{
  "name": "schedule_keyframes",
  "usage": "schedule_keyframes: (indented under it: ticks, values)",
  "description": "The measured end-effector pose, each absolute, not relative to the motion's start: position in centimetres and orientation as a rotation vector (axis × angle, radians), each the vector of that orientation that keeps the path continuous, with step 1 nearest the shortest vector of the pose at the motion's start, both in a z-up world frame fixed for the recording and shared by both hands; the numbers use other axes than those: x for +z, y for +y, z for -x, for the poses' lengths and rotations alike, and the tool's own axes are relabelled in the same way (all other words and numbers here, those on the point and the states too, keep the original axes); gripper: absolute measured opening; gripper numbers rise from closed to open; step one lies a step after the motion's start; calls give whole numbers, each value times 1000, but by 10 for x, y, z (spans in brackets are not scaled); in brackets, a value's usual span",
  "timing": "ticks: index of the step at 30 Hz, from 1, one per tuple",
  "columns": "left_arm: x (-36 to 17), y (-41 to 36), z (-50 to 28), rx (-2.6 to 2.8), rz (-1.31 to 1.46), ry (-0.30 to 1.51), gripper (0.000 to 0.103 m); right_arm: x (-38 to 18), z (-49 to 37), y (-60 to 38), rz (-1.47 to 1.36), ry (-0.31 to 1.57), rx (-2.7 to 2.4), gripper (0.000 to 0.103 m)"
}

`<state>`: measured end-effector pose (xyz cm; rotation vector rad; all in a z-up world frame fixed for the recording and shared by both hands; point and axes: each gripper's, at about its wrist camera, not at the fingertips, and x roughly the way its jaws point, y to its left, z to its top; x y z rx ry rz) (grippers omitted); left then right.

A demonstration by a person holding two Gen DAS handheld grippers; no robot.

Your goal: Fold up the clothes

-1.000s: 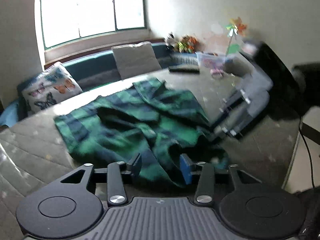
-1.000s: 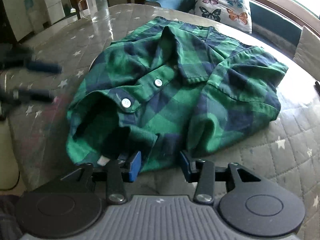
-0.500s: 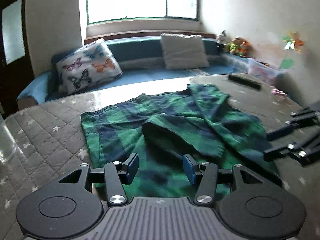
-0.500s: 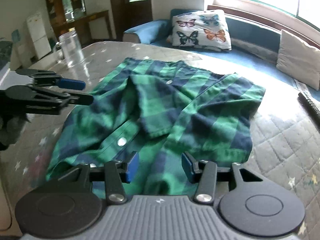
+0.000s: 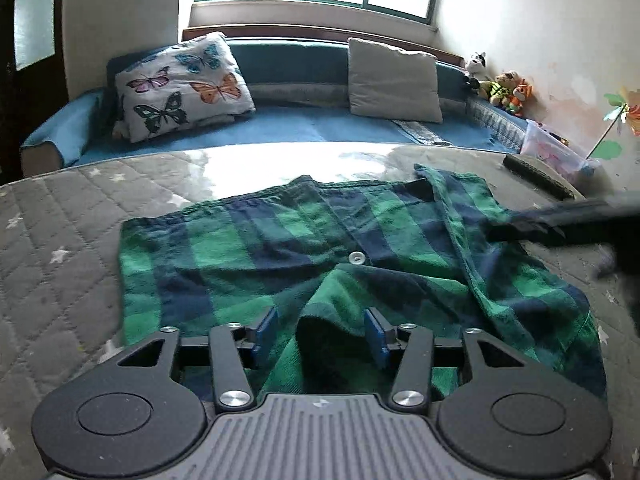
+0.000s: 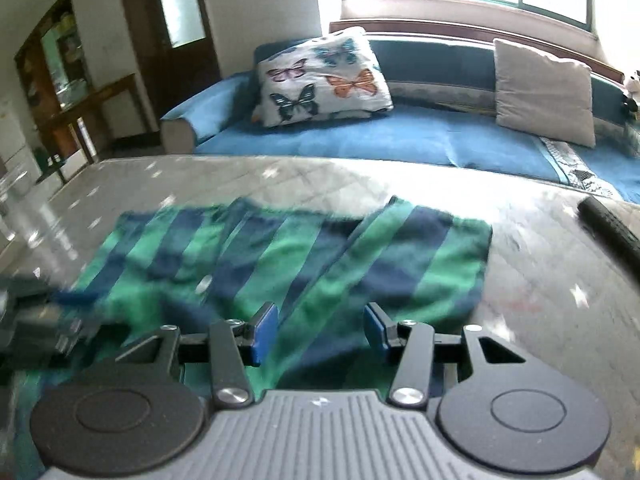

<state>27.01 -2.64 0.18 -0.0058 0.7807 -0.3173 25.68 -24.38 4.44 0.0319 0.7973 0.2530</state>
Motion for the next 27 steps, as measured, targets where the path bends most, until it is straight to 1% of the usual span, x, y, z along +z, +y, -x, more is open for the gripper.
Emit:
schedule_keyframes:
  ticks: [1, 2, 3, 6, 7, 8, 9, 10, 11, 14, 21, 27]
  values:
    - [1, -27, -271, -319, 10, 786, 31, 40, -268, -244, -29, 801, 241, 48]
    - [0, -27, -271, -318, 14, 788, 26, 35, -277, -243, -24, 806, 228, 48]
    - [0, -26, -272, -321, 19, 788, 17, 31, -285, -242, -19, 811, 217, 48]
    - [2, -21, -271, -324, 49, 780, 10, 17, -301, -238, 9, 829, 177, 46]
    - [5, -20, -269, -319, 52, 771, 9, 13, -303, -237, 25, 833, 166, 42]
    - [7, -19, -267, -313, 55, 762, 8, 11, -303, -237, 38, 832, 158, 31]
    - [10, -18, -265, -307, 58, 752, 7, 11, -301, -237, 48, 826, 151, 24]
    - [14, -16, -262, -299, 62, 737, 7, 11, -300, -237, 59, 820, 145, 14]
    - [20, -12, -258, -286, 68, 722, 7, 12, -296, -239, 59, 818, 140, 7]
    - [37, 6, -245, -244, 93, 672, 7, 20, -285, -247, 54, 808, 128, 5]
    - [76, 70, -196, -68, 121, 548, 6, 45, -250, -285, 50, 757, 51, 4]
    - [82, 134, -142, 124, 177, 511, 6, 58, -215, -331, 17, 729, -49, 4]
